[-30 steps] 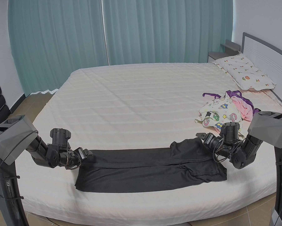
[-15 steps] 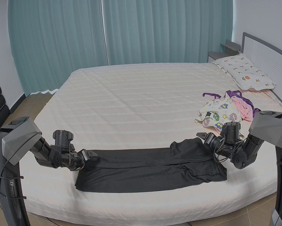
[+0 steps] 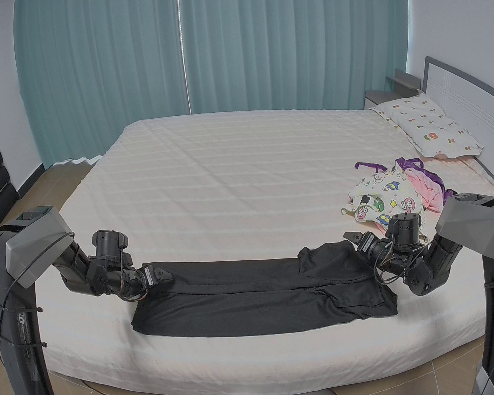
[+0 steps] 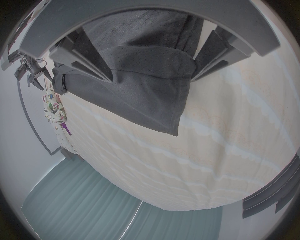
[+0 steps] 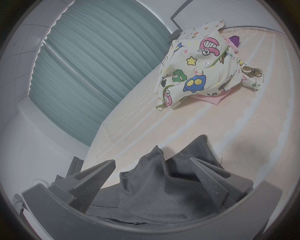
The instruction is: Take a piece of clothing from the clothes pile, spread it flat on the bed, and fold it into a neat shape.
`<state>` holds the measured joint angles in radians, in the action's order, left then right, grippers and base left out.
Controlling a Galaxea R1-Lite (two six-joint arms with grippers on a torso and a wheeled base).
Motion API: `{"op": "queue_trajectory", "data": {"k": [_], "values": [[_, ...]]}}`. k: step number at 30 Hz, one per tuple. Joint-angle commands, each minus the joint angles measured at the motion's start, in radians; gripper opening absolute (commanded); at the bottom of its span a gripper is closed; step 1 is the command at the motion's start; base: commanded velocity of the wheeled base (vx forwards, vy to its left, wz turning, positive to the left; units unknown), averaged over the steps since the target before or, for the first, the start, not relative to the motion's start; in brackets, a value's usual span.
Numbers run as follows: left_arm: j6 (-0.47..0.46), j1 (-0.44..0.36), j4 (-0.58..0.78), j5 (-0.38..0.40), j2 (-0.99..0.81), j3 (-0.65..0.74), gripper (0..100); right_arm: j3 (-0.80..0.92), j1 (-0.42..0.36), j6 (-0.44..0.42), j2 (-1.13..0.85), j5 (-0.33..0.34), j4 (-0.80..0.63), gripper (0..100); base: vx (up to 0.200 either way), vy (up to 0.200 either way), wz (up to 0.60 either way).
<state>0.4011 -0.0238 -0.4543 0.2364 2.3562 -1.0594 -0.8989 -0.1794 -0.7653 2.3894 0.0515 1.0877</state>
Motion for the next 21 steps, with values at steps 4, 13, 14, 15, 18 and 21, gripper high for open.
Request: {"op": "queue_trajectory", "data": {"k": [4, 13, 14, 15, 18, 21], "values": [[-0.053, 0.015, 0.000, 0.020, 0.011, -0.001, 100, 0.000, -0.002, 0.000, -0.002, 0.001, 0.001, 100, 0.000, 0.000, 0.00], [-0.071, 0.008, -0.021, 0.046, 0.029, -0.005, 100, 0.000, -0.002, -0.002, -0.001, 0.001, 0.001, 100, 0.000, 0.000, 0.00], [-0.071, -0.001, -0.023, 0.046, 0.029, -0.004, 100, 0.000, -0.002, -0.002, 0.001, 0.001, 0.001, 100, 0.000, 0.000, 0.00], [-0.071, -0.004, -0.024, 0.046, 0.028, -0.002, 100, 0.000, -0.002, -0.002, 0.001, 0.001, 0.001, 100, 0.000, 0.000, 0.00], [-0.073, -0.008, -0.027, 0.043, 0.028, -0.004, 100, 0.000, -0.002, -0.002, 0.001, 0.001, 0.001, 100, 0.000, 0.000, 0.00], [-0.073, -0.008, -0.026, 0.043, 0.026, -0.001, 0, 0.000, -0.002, -0.002, 0.001, 0.002, 0.001, 100, 0.000, 0.000, 0.00]]}}
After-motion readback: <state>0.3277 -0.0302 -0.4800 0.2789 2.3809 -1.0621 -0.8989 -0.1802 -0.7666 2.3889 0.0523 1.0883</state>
